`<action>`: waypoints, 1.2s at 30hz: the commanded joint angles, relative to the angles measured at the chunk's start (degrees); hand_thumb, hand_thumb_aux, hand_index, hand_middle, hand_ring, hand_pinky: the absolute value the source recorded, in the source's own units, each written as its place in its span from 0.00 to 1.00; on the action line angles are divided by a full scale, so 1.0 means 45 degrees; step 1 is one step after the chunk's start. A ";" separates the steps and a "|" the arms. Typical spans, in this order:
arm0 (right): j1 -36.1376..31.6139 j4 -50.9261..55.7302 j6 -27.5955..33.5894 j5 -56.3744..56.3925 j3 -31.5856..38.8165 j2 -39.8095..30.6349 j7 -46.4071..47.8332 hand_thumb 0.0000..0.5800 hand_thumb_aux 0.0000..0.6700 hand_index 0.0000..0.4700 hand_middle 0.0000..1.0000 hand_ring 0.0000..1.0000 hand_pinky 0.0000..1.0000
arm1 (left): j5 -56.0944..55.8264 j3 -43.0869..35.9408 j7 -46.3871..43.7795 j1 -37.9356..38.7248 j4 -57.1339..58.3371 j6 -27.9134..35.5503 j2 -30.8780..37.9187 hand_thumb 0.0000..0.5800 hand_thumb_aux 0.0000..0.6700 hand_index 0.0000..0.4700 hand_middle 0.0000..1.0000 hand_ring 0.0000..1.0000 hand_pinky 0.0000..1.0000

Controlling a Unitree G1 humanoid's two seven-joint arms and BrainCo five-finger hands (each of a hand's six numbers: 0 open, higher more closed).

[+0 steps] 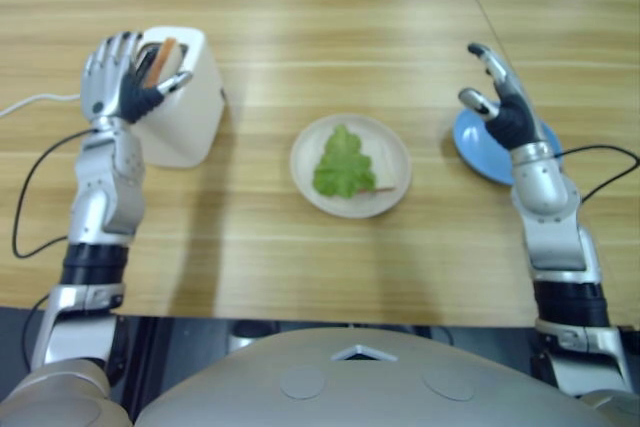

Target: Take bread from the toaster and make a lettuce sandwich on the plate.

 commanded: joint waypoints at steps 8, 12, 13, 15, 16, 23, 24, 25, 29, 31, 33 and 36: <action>0.0372 0.0229 -0.0234 -0.0037 -0.0173 -0.0094 -0.0125 0.00 0.00 0.00 0.00 0.00 0.00 | -0.0609 -0.0028 0.0184 -0.0334 0.1554 0.0247 0.0317 0.43 0.24 0.24 0.00 0.00 0.00; 0.0435 0.0182 -0.0207 -0.0028 -0.0204 -0.0115 -0.0131 0.00 0.00 0.00 0.00 0.00 0.00 | -0.0974 0.0097 0.0245 -0.0361 0.1599 0.0380 0.0351 0.73 0.48 0.47 0.00 0.00 0.00; 0.0452 0.0163 -0.0201 -0.0023 -0.0212 -0.0118 -0.0129 0.00 0.00 0.00 0.00 0.00 0.00 | -0.1019 0.0079 0.0245 -0.0377 0.1616 0.0424 0.0368 0.79 0.55 0.53 0.00 0.00 0.00; 0.0463 0.0111 -0.0172 -0.0028 -0.0211 -0.0111 -0.0131 0.00 0.00 0.00 0.00 0.00 0.00 | -0.1089 -0.0007 0.0241 -0.0399 0.1680 0.0443 0.0412 0.82 0.57 0.56 0.00 0.00 0.00; 0.0465 0.0093 -0.0161 -0.0034 -0.0212 -0.0108 -0.0136 0.00 0.00 0.00 0.00 0.00 0.00 | -0.1117 -0.0051 0.0264 -0.0402 0.1694 0.0445 0.0424 0.97 0.84 0.82 0.00 0.00 0.00; 0.0474 0.0153 -0.0189 -0.0059 -0.0253 -0.0178 -0.0145 0.00 0.00 0.00 0.00 0.00 0.00 | -0.1331 0.0016 0.1087 -0.0298 0.0890 -0.0034 0.0228 1.00 1.00 0.98 0.00 0.00 0.00; 0.0475 0.0170 -0.0194 -0.0074 -0.0255 -0.0189 -0.0157 0.00 0.00 0.00 0.00 0.00 0.00 | -0.1271 0.0064 0.1375 -0.0268 0.0600 -0.0141 0.0209 1.00 1.00 0.98 0.11 0.11 0.11; 0.0482 0.0184 -0.0198 -0.0091 -0.0266 -0.0199 -0.0175 0.00 0.00 0.00 0.00 0.00 0.00 | -0.1268 0.0155 0.1698 -0.0232 0.0267 -0.0316 0.0168 1.00 1.00 0.98 0.11 0.11 0.11; 0.0483 0.0213 -0.0217 -0.0127 -0.0309 -0.0193 -0.0191 0.00 0.00 0.00 0.00 0.00 0.00 | -0.1884 0.0934 0.2649 0.0014 -0.1304 -0.0986 -0.0140 1.00 1.00 0.98 1.00 1.00 1.00; 0.0481 0.0219 -0.0229 -0.0142 -0.0319 -0.0179 -0.0198 0.00 0.00 0.00 0.00 0.00 0.00 | -0.2804 0.1663 0.2764 0.0086 -0.2073 -0.1368 -0.0449 1.00 1.00 0.98 1.00 1.00 1.00; 0.0473 0.0227 -0.0234 -0.0161 -0.0296 -0.0152 -0.0217 0.00 0.00 0.00 0.00 0.00 0.00 | -0.3849 0.2560 0.2788 0.0081 -0.2845 -0.1744 -0.0748 1.00 1.00 0.98 1.00 1.00 1.00; 0.0468 0.0270 -0.0259 -0.0183 -0.0262 -0.0108 -0.0255 0.00 0.00 0.00 0.00 0.00 0.00 | -0.5421 0.3720 0.2573 -0.0032 -0.3792 -0.2210 -0.1097 1.00 1.00 0.98 1.00 1.00 1.00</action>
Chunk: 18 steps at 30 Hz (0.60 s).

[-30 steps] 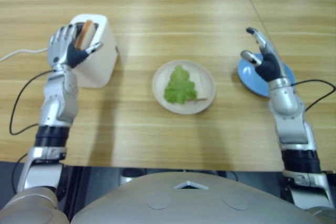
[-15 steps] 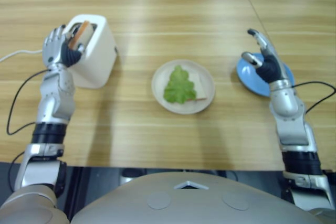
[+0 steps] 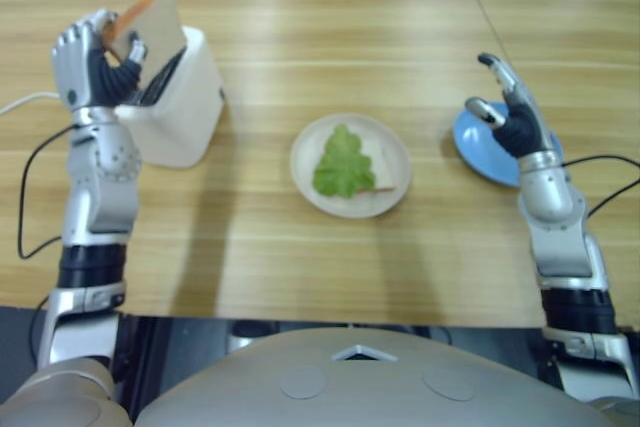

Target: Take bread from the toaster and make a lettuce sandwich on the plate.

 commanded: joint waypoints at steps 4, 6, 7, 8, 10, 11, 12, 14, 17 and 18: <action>0.0056 0.0216 -0.0051 -0.0061 0.0027 0.0074 -0.0071 0.00 0.00 0.00 0.00 0.00 0.00 | -0.4303 0.1923 -0.1226 -0.0416 -0.1934 -0.0660 -0.0967 1.00 1.00 0.98 1.00 1.00 1.00; 0.0045 0.0252 -0.0066 -0.0058 0.0035 0.0107 -0.0093 0.00 0.00 0.00 0.00 0.00 0.00 | -0.5342 0.1643 -0.1967 -0.0583 -0.2070 -0.0413 -0.1368 1.00 1.00 0.98 1.00 1.00 1.00; 0.0026 0.0280 -0.0074 -0.0054 0.0040 0.0121 -0.0098 0.00 0.00 0.00 0.00 0.00 0.00 | -0.5881 0.1476 -0.2308 -0.0657 -0.2065 -0.0254 -0.1637 1.00 1.00 0.98 1.00 1.00 1.00; 0.0013 0.0301 -0.0080 -0.0046 0.0041 0.0136 -0.0105 0.00 0.00 0.00 0.00 0.00 0.00 | -0.6425 0.1206 -0.2733 -0.0715 -0.1958 -0.0029 -0.1957 1.00 1.00 0.98 1.00 1.00 1.00; -0.0032 0.0353 -0.0089 -0.0035 0.0056 0.0162 -0.0117 0.00 0.00 0.00 0.00 0.00 0.00 | -0.7029 0.0428 -0.3532 -0.0748 -0.1513 0.0167 -0.2498 1.00 1.00 0.98 1.00 1.00 1.00; -0.0046 0.0373 -0.0095 -0.0028 0.0062 0.0174 -0.0124 0.00 0.00 0.00 0.00 0.00 0.00 | -0.7032 -0.0003 -0.3849 -0.0728 -0.1218 0.0227 -0.2664 1.00 1.00 0.98 1.00 1.00 1.00; -0.0053 0.0390 -0.0104 -0.0021 0.0063 0.0188 -0.0130 0.00 0.00 0.00 0.00 0.00 0.00 | -0.7073 -0.0470 -0.4222 -0.0707 -0.0813 0.0257 -0.2848 1.00 1.00 0.98 1.00 1.00 1.00; -0.0120 0.0484 -0.0128 -0.0004 0.0100 0.0230 -0.0141 0.00 0.00 0.00 0.00 0.00 0.00 | -0.7372 -0.1296 -0.4947 -0.0616 0.0264 0.0248 -0.3411 1.00 1.00 0.98 1.00 1.00 1.00; -0.0165 0.0622 -0.0178 0.0008 0.0122 0.0282 -0.0170 0.00 0.00 0.00 0.00 0.00 0.00 | -0.7284 -0.2717 -0.6159 -0.0552 0.1865 0.0138 -0.3932 1.00 1.00 0.98 1.00 1.00 1.00; -0.0165 0.0657 -0.0196 0.0016 0.0115 0.0292 -0.0177 0.00 0.00 0.00 0.00 0.00 0.00 | -0.7167 -0.3232 -0.6607 -0.0592 0.2432 0.0216 -0.4006 1.00 1.00 0.98 1.00 1.00 1.00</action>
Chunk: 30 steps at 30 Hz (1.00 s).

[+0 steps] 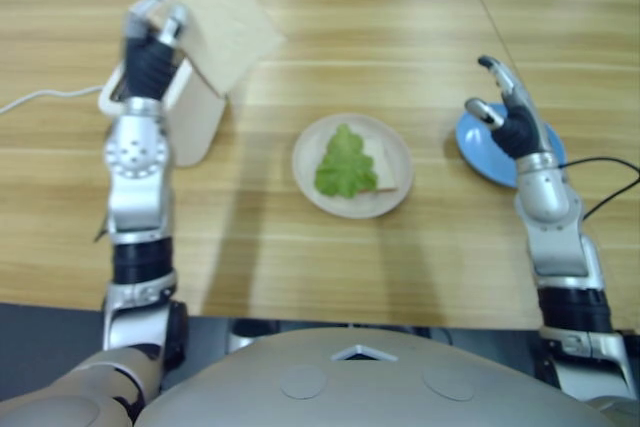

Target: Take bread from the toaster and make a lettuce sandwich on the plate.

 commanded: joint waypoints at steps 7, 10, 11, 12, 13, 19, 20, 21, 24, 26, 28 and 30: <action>-0.0124 0.0410 -0.0127 -0.0032 0.0164 0.0159 -0.0077 0.00 0.00 0.00 0.00 0.00 0.00 | 0.0976 -0.2883 -0.2508 -0.1016 0.5666 -0.0607 -0.0449 1.00 1.00 0.98 1.00 1.00 1.00; -0.0167 0.0443 -0.0134 -0.0039 0.0197 0.0193 -0.0065 0.00 0.00 0.00 0.00 0.00 0.00 | 0.0952 -0.2938 -0.2830 -0.1388 0.6615 -0.0867 -0.0570 1.00 1.00 0.98 1.00 1.00 1.00; -0.0168 0.0449 -0.0135 -0.0041 0.0199 0.0201 -0.0067 0.00 0.00 0.00 0.00 0.00 0.00 | 0.0961 -0.2940 -0.2886 -0.1483 0.6808 -0.0930 -0.0603 1.00 1.00 0.98 1.00 1.00 1.00; -0.0171 0.0483 -0.0149 -0.0045 0.0201 0.0206 -0.0077 0.00 0.00 0.00 0.00 0.00 0.00 | 0.0895 -0.2892 -0.2961 -0.1564 0.6985 -0.0973 -0.0663 1.00 1.00 0.98 1.00 1.00 1.00; -0.0175 0.0556 -0.0180 -0.0058 0.0211 0.0212 -0.0100 0.00 0.00 0.00 0.00 0.00 0.00 | 0.0828 -0.2840 -0.3055 -0.1639 0.7142 -0.1015 -0.0716 1.00 1.00 0.98 1.00 1.00 1.00; -0.0156 0.0712 -0.0217 -0.0147 0.0314 0.0264 -0.0186 0.00 0.00 0.00 0.00 0.00 0.00 | 0.0900 -0.2743 -0.3128 -0.2026 0.7719 -0.1190 -0.0886 1.00 1.00 0.98 1.00 1.00 1.00; -0.0161 0.0716 -0.0214 -0.0153 0.0333 0.0265 -0.0195 0.00 0.00 0.00 0.00 0.00 0.00 | 0.0911 -0.2744 -0.3132 -0.2054 0.7733 -0.1200 -0.0907 1.00 1.00 0.98 1.00 1.00 1.00; -0.0176 0.0748 -0.0217 -0.0164 0.0359 0.0260 -0.0211 0.00 0.00 0.00 0.00 0.00 0.00 | 0.0920 -0.2768 -0.3162 -0.2080 0.7726 -0.1221 -0.0944 1.00 1.00 0.98 1.00 1.00 1.00; -0.0197 0.0770 -0.0199 -0.0184 0.0420 0.0247 -0.0245 0.00 0.00 0.00 0.00 0.00 0.00 | 0.0935 -0.2833 -0.3266 -0.2090 0.7599 -0.1241 -0.1020 1.00 1.00 0.98 1.00 1.00 1.00; -0.0191 0.0767 -0.0187 -0.0200 0.0437 0.0243 -0.0259 0.00 0.00 0.00 0.00 0.00 0.00 | 0.0937 -0.2905 -0.3362 -0.2056 0.7420 -0.1216 -0.1107 1.00 1.00 0.98 1.00 1.00 1.00; -0.0189 0.0775 -0.0181 -0.0213 0.0457 0.0240 -0.0274 0.00 0.00 0.00 0.00 0.00 0.00 | 0.1048 -0.3003 -0.3382 -0.2047 0.7384 -0.1107 -0.1152 1.00 1.00 0.98 1.00 1.00 1.00; -0.0204 0.0794 -0.0178 -0.0221 0.0482 0.0237 -0.0284 0.00 0.00 0.00 0.00 0.00 0.00 | 0.1087 -0.3026 -0.3395 -0.2032 0.7395 -0.0998 -0.1198 1.00 1.00 0.98 1.00 1.00 1.00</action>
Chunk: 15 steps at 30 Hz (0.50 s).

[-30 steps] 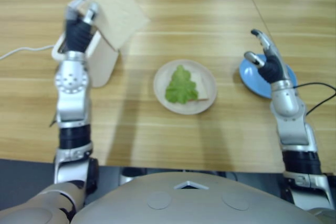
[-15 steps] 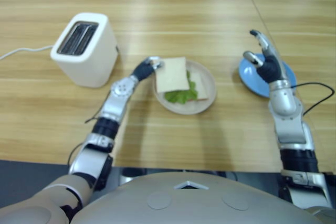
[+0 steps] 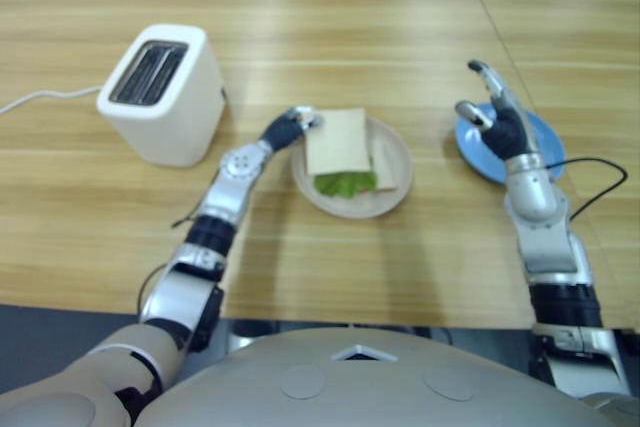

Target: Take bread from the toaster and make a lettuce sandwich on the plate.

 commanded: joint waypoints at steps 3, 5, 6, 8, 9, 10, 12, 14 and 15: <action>-0.0045 0.0226 0.0039 -0.0050 0.0122 0.0057 -0.0017 0.00 0.00 0.00 0.00 0.00 0.00 | 0.0163 -0.0210 -0.0113 0.0073 -0.0274 0.0386 -0.0186 1.00 1.00 0.98 1.00 1.00 1.00; -0.0043 0.0238 0.0046 -0.0056 0.0145 0.0061 -0.0031 0.00 0.00 0.00 0.00 0.00 0.00 | 0.0180 -0.0253 -0.0112 0.0107 -0.0355 0.0486 -0.0261 1.00 1.00 0.98 1.00 1.00 1.00; -0.0041 0.0245 0.0049 -0.0066 0.0159 0.0062 -0.0039 0.00 0.00 0.00 0.00 0.00 0.00 | 0.0194 -0.0270 -0.0103 0.0110 -0.0376 0.0540 -0.0296 1.00 1.00 0.98 1.00 1.00 1.00; -0.0041 0.0274 0.0043 -0.0098 0.0190 0.0070 -0.0059 0.00 0.00 0.00 0.00 0.00 0.00 | 0.0219 -0.0310 -0.0090 0.0113 -0.0421 0.0642 -0.0375 1.00 1.00 0.98 1.00 1.00 1.00; -0.0051 0.0297 0.0038 -0.0118 0.0216 0.0076 -0.0064 0.00 0.00 0.00 0.00 0.00 0.00 | 0.0229 -0.0330 -0.0076 0.0117 -0.0436 0.0682 -0.0419 1.00 1.00 0.98 1.00 1.00 1.00; -0.0062 0.0323 0.0027 -0.0143 0.0253 0.0079 -0.0063 0.00 0.00 0.00 0.00 0.00 0.00 | 0.0250 -0.0348 -0.0049 0.0107 -0.0415 0.0703 -0.0474 1.00 1.00 0.98 1.00 1.00 1.00; -0.0084 0.0380 -0.0033 -0.0249 0.0387 0.0105 -0.0084 0.00 0.00 0.00 0.00 0.00 0.00 | 0.0610 -0.0521 0.0228 -0.0019 -0.0051 0.0595 -0.0526 1.00 1.00 0.98 1.00 1.00 1.00; -0.0148 0.0646 -0.0229 -0.0785 0.0802 0.0151 -0.0326 0.00 0.00 0.00 0.00 0.00 0.00 | 0.0878 -0.0640 0.0483 -0.0171 0.0664 0.0380 -0.0638 1.00 1.00 0.98 1.00 1.00 1.00; -0.0204 0.0873 -0.0366 -0.1128 0.1163 0.0197 -0.0431 0.00 0.00 0.00 0.00 0.00 0.00 | 0.1061 -0.0731 0.0640 -0.0226 0.1009 0.0267 -0.0662 1.00 1.00 0.98 1.00 1.00 1.00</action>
